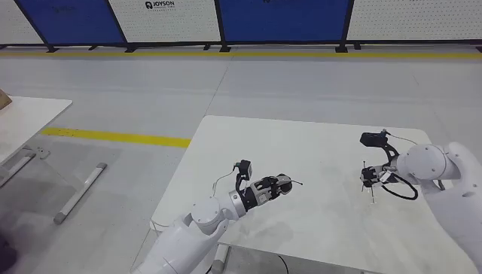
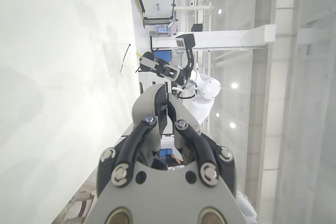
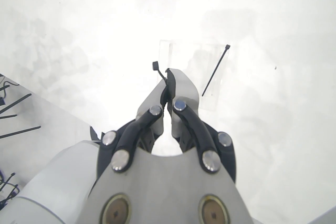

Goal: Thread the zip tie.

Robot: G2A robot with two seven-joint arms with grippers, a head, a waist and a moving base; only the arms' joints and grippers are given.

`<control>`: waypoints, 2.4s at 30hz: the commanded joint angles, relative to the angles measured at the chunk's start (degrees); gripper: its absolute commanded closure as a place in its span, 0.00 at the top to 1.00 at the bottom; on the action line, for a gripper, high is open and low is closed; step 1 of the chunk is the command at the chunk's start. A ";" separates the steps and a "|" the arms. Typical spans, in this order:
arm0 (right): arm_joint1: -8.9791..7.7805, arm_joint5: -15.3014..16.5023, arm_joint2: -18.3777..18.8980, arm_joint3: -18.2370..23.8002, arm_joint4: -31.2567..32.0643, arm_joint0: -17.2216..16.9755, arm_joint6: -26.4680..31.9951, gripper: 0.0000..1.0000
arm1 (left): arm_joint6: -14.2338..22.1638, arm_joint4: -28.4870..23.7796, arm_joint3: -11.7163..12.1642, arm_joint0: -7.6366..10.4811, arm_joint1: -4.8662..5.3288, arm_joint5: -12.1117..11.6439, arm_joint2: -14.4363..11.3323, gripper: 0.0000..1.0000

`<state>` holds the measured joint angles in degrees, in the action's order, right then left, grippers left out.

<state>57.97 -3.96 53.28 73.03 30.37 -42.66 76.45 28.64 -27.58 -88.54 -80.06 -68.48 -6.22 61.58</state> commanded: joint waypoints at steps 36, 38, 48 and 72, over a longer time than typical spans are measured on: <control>0.77 1.39 5.05 8.43 -13.32 -8.49 -21.67 0.00 | -12.24 4.42 1.75 1.27 -0.91 -1.36 -1.96 0.00; 0.77 1.39 5.05 8.43 -13.32 -8.49 -21.67 0.00 | -16.08 6.95 2.53 1.83 -1.34 -1.41 -3.48 0.00; 0.94 -2.30 4.80 8.75 -10.54 -9.50 -26.66 0.00 | -16.39 6.96 2.81 2.24 -1.60 -0.86 -4.49 0.00; 0.89 7.24 8.17 12.23 -21.35 -14.48 -27.72 0.00 | -16.39 6.96 2.81 2.24 -1.60 -0.86 -4.49 0.00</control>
<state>58.87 3.28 61.45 85.26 9.02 -57.13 48.73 12.25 -20.62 -85.73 -77.83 -70.08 -7.08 57.10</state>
